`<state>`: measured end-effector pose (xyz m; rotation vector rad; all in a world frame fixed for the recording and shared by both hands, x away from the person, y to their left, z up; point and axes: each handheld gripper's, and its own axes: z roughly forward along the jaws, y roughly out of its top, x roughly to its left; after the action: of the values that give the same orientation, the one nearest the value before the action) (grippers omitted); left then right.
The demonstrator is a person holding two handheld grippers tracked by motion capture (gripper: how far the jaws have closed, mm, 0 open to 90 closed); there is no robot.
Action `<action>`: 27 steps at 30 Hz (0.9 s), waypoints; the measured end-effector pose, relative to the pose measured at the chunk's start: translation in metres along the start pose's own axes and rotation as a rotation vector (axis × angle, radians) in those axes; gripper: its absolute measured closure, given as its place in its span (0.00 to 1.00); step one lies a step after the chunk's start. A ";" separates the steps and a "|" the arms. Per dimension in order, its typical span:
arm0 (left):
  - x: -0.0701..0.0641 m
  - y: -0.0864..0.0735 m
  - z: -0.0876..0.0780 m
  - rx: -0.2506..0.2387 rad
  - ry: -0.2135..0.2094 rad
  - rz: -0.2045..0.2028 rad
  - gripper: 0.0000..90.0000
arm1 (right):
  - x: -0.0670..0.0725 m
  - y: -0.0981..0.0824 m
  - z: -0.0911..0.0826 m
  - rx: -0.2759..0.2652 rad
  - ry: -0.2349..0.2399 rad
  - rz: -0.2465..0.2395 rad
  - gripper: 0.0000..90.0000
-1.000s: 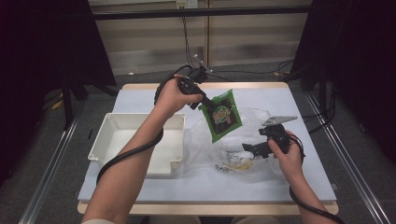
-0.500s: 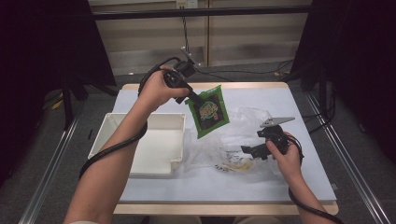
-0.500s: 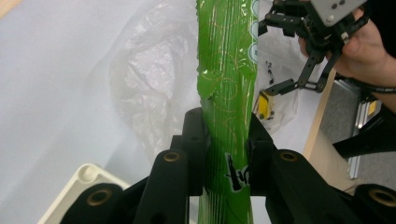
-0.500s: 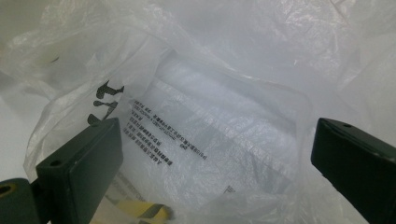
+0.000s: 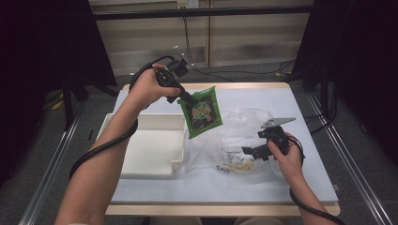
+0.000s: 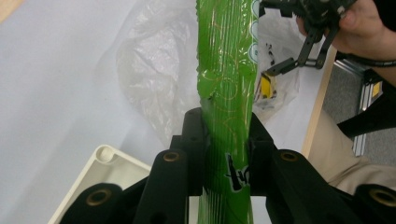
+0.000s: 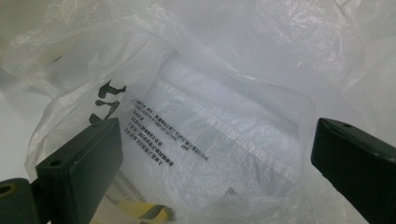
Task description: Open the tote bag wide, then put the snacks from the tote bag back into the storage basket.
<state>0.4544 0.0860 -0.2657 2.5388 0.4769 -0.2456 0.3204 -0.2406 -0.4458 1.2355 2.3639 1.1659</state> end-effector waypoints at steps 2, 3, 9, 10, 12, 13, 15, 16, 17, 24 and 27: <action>0.002 -0.003 -0.003 -0.001 0.001 0.004 0.83 | -0.001 0.000 0.000 0.003 0.000 -0.001 0.02; 0.002 -0.004 -0.004 -0.004 0.005 -0.002 0.83 | -0.001 0.000 -0.001 -0.002 0.001 0.008 0.02; 0.008 -0.015 -0.014 -0.002 0.016 -0.012 0.83 | 0.000 0.001 0.000 0.003 0.003 0.004 0.02; 0.010 -0.016 -0.015 0.015 0.014 -0.002 0.83 | -0.001 0.001 0.000 0.001 0.004 0.002 0.02; 0.010 -0.020 -0.018 0.032 0.023 -0.007 0.83 | 0.000 0.001 0.001 0.004 0.001 0.001 0.02; 0.011 -0.022 -0.019 0.030 0.024 -0.008 0.83 | 0.000 0.001 0.001 0.004 0.001 0.001 0.02; 0.012 -0.028 -0.023 0.021 0.037 -0.023 0.83 | -0.001 0.000 0.001 0.007 -0.001 -0.004 0.02; 0.012 -0.028 -0.023 0.021 0.037 -0.023 0.83 | -0.001 0.000 0.001 0.007 -0.001 -0.004 0.02; 0.012 -0.030 -0.024 0.013 0.042 -0.032 0.83 | -0.002 -0.001 0.001 0.007 0.004 0.003 0.02; 0.022 -0.043 -0.037 0.054 0.059 -0.003 0.83 | -0.002 -0.003 -0.001 0.007 0.009 0.000 0.02; 0.028 -0.051 -0.041 0.071 0.066 -0.010 0.83 | -0.002 -0.003 -0.003 0.008 0.005 0.011 0.02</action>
<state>0.4637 0.1563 -0.2628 2.6206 0.5152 -0.1863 0.3188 -0.2450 -0.4468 1.2515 2.3706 1.1650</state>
